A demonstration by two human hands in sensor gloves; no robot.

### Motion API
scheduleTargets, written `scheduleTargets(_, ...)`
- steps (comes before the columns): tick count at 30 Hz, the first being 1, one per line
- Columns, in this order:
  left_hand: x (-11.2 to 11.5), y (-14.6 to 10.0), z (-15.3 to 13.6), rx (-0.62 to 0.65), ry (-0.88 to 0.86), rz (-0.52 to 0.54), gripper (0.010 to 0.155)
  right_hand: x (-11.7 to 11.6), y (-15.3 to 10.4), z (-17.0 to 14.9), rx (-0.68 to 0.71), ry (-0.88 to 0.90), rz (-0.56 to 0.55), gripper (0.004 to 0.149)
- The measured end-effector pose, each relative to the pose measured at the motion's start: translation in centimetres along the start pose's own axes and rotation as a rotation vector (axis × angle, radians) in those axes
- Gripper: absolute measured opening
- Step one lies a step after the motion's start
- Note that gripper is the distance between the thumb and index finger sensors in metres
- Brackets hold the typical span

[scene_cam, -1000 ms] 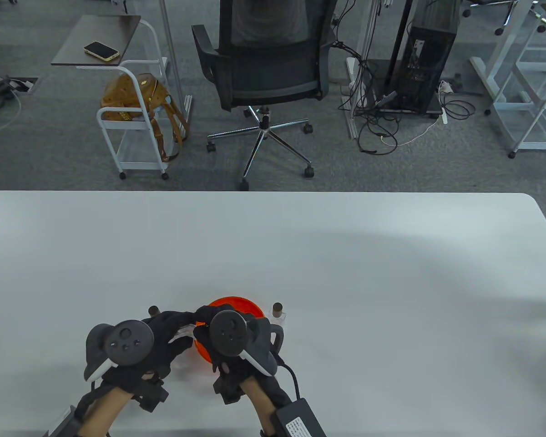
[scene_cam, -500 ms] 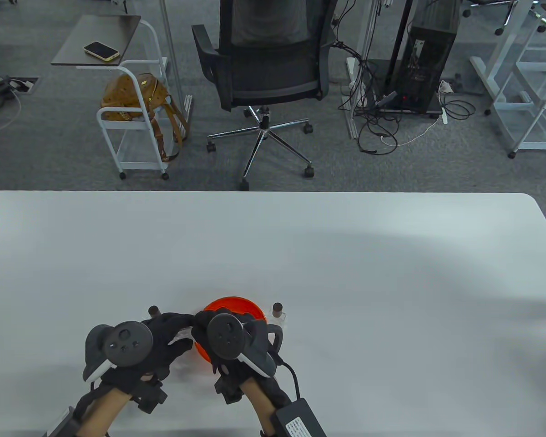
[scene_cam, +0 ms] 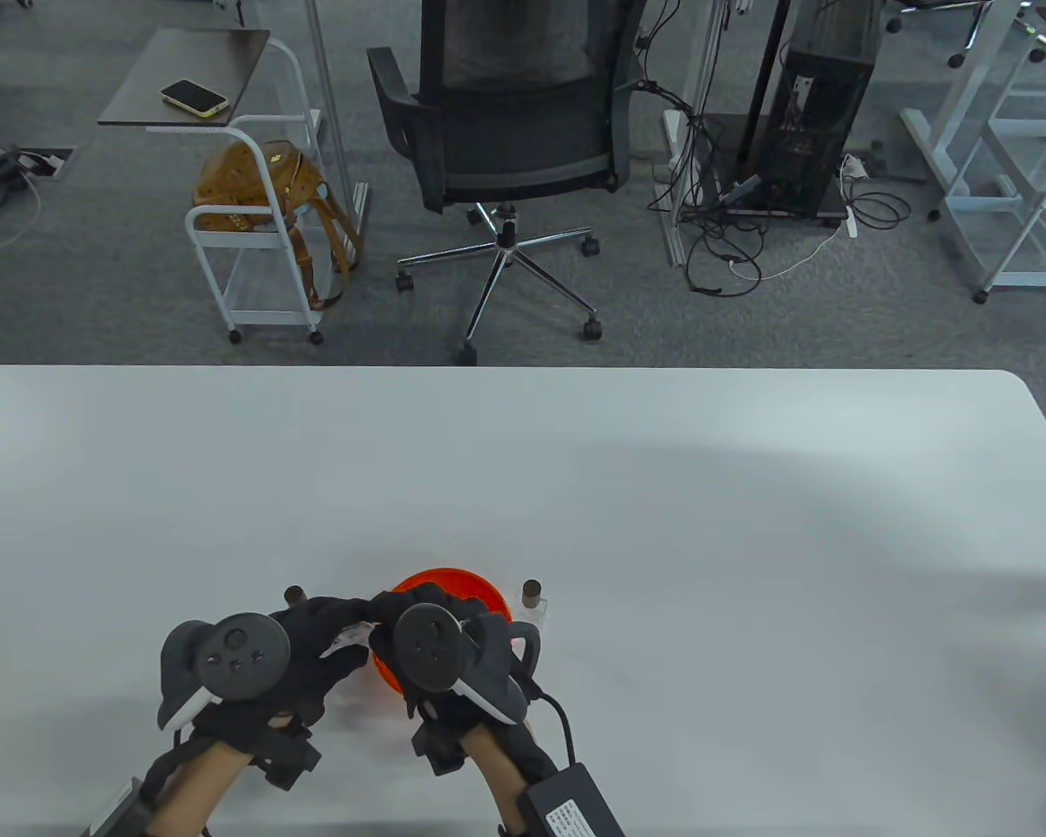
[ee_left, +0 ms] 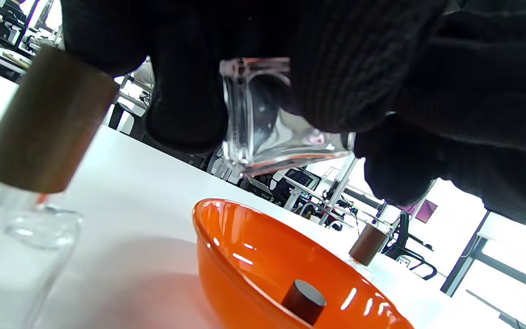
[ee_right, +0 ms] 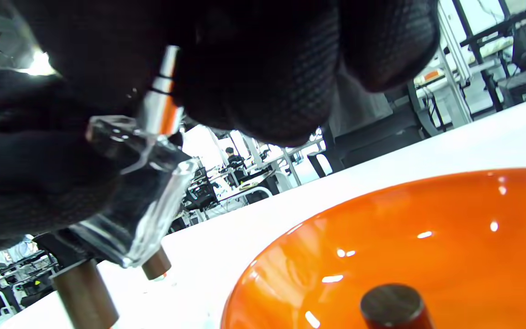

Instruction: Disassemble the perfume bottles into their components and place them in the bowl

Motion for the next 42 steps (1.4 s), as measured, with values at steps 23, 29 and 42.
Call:
scheduleTargets(23, 0.39, -0.01, -0.12, 0.001, 0.025, -0.01, 0.053, -0.61, 0.05, -0.08, 0.006, -0.012, 0.019, 0.042)
scheduleTargets(29, 0.08, 0.1, -0.37, -0.01, -0.005, 0.006, 0.053, -0.64, -0.05, 0.2, 0.012, -0.009, 0.024, 0.047)
scheduleTargets(42, 0.08, 0.09, -0.43, -0.005, -0.018, -0.007, 0.053, -0.29, 0.0, 0.07, 0.009, -0.033, -0.021, 0.045)
Point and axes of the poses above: the tracker on the back of each hand, its own z axis roughly to the thumb side, its own y axis roughly from the wrist to the fingertips, x = y × z, the point moved 5 cm from there along y, roughly from the wrist to the fingertips, and after that the axes turned 11 degrees about -x, right-handed, at the moved point
